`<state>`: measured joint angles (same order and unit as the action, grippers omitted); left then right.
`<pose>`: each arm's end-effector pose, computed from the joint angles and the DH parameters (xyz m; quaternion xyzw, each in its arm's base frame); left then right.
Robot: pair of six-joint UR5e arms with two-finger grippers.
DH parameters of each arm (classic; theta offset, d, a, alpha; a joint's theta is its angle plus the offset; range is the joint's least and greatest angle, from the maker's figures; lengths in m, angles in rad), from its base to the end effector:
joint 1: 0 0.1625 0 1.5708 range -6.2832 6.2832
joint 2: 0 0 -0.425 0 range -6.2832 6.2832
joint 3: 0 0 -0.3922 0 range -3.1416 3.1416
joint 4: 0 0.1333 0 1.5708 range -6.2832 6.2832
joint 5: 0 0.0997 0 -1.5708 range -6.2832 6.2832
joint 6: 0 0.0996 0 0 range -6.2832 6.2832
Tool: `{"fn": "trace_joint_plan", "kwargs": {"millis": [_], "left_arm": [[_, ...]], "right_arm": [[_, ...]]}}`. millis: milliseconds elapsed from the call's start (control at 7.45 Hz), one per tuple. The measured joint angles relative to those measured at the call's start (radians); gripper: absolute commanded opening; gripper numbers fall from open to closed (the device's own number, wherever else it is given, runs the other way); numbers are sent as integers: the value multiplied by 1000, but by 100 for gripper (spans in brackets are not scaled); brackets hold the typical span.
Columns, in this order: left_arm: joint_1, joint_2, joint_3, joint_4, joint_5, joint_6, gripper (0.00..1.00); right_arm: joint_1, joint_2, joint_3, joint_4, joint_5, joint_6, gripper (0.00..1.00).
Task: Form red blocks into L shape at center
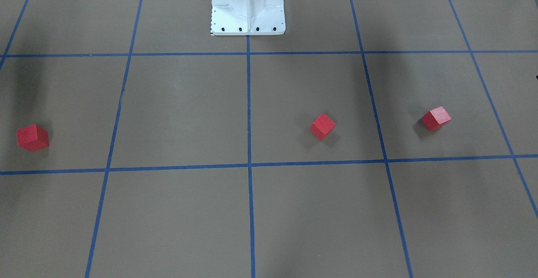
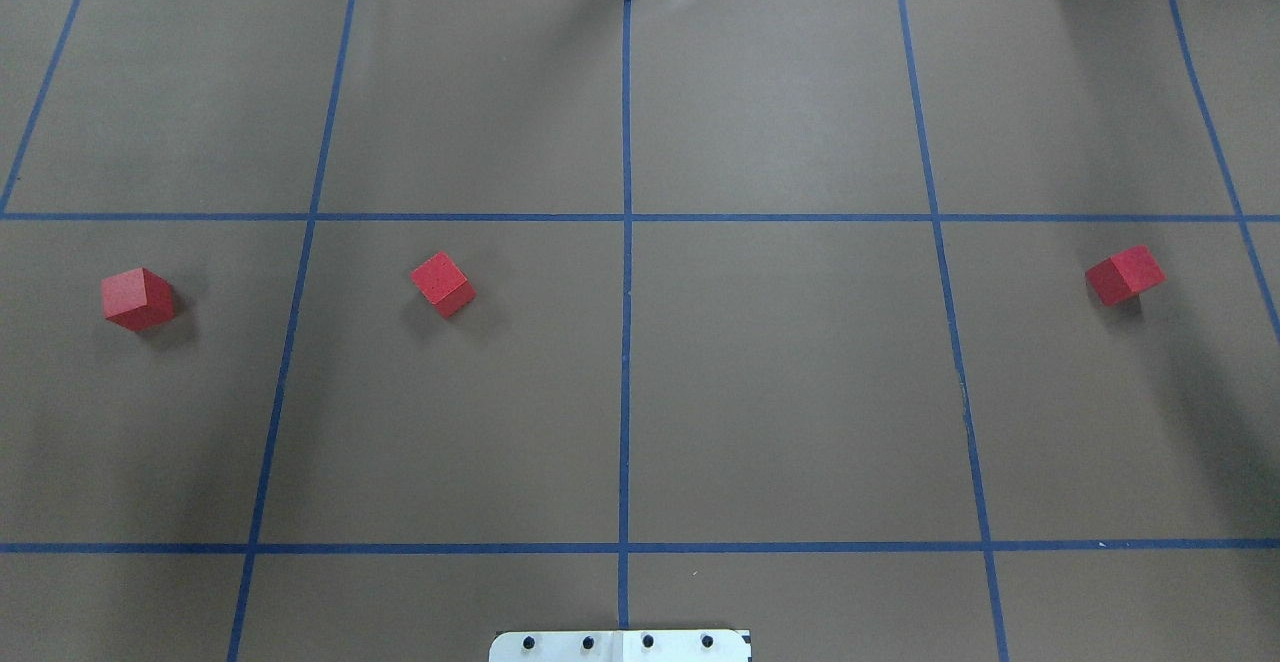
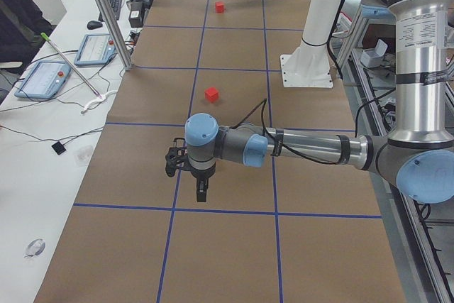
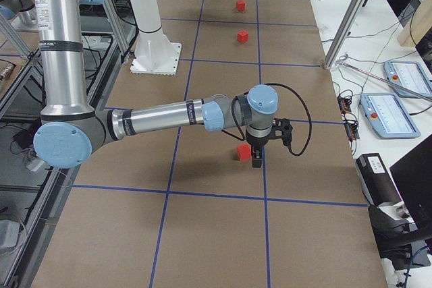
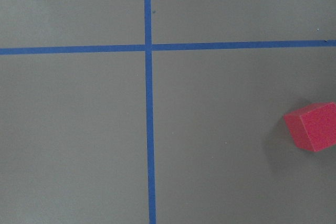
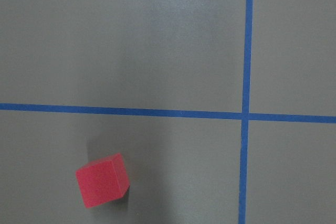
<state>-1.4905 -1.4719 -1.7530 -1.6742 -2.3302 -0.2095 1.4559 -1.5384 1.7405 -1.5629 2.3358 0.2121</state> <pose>-0.0276 -0.4640 0.6053 0.0324 0.3777 -0.0252 0.9250 0.0054 -0.5145 0.5580 0.0355 -0.3821 0.0057 0.9234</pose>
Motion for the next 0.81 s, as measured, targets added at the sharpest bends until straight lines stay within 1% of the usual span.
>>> {"fn": "trace_joint_plan", "kwargs": {"millis": [537, 805], "left_arm": [[-2, 29, -52, -8, -12, 6, 100], [-2, 32, -43, -16, -17, -4, 100]], "right_arm": [[-1, -23, 28, 2, -28, 2, 100], [-40, -34, 30, 56, -27, 13, 100]]}}
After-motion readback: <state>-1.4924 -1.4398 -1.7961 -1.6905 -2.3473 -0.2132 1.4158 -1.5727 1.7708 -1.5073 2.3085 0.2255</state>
